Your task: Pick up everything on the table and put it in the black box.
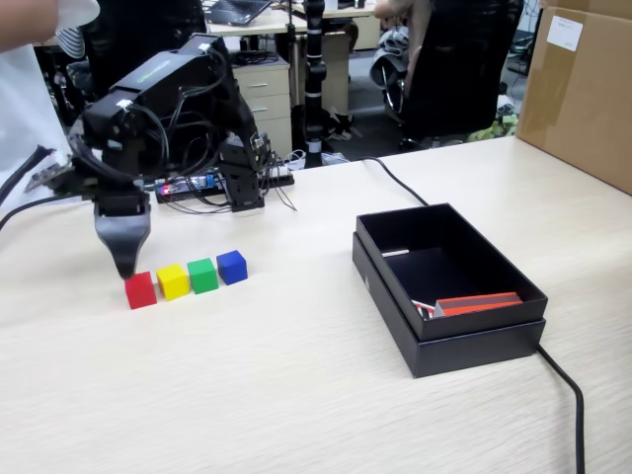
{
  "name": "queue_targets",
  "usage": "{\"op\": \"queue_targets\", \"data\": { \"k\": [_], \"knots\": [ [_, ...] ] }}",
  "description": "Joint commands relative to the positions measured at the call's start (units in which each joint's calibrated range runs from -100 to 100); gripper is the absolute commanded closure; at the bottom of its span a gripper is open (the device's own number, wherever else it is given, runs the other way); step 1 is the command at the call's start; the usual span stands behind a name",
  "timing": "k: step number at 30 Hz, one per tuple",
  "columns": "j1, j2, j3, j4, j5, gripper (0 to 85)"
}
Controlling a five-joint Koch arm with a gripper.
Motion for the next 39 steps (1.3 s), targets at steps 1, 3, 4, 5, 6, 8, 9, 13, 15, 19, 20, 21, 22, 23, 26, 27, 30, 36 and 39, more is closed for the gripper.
{"op": "queue_targets", "data": {
  "k": [1, 3, 4, 5, 6, 8, 9, 13, 15, 19, 20, 21, 22, 23, 26, 27, 30, 36, 39],
  "knots": [
    [0.6, 5.6, 5.7, 0.0, 1.2, 37.8],
    [0.8, 8.2, 6.4, 0.0, 1.5, 37.9],
    [1.0, 8.7, 6.6, 0.0, 1.5, 38.0],
    [1.1, 9.5, 6.7, 0.0, 1.6, 38.3],
    [1.1, 10.2, 7.3, 0.0, 1.6, 38.6],
    [1.3, 11.8, 8.4, 0.0, 1.7, 43.1],
    [1.3, 12.5, 8.7, 0.0, 1.7, 45.5],
    [1.2, 14.0, 9.5, 0.0, 1.9, 55.1],
    [1.1, 14.2, 9.7, 0.0, 2.2, 64.8],
    [0.9, 14.1, 10.7, 0.0, 2.9, 79.4],
    [0.8, 12.6, 12.0, 0.0, 3.2, 83.1],
    [0.7, 11.0, 12.4, 0.0, 3.2, 83.1],
    [0.8, 9.0, 12.9, 0.0, 3.2, 83.1],
    [1.1, 5.9, 13.5, -0.2, 3.3, 83.1],
    [8.9, -13.1, 21.3, -0.5, 9.1, 82.7],
    [11.7, -15.3, 23.1, -2.3, 10.7, 82.7],
    [18.5, -15.6, 29.2, -7.9, 15.3, 82.7],
    [28.5, -10.3, 34.8, -8.5, 21.0, 82.7],
    [32.6, -1.9, 39.6, -8.5, 23.1, 82.6]
  ]
}}
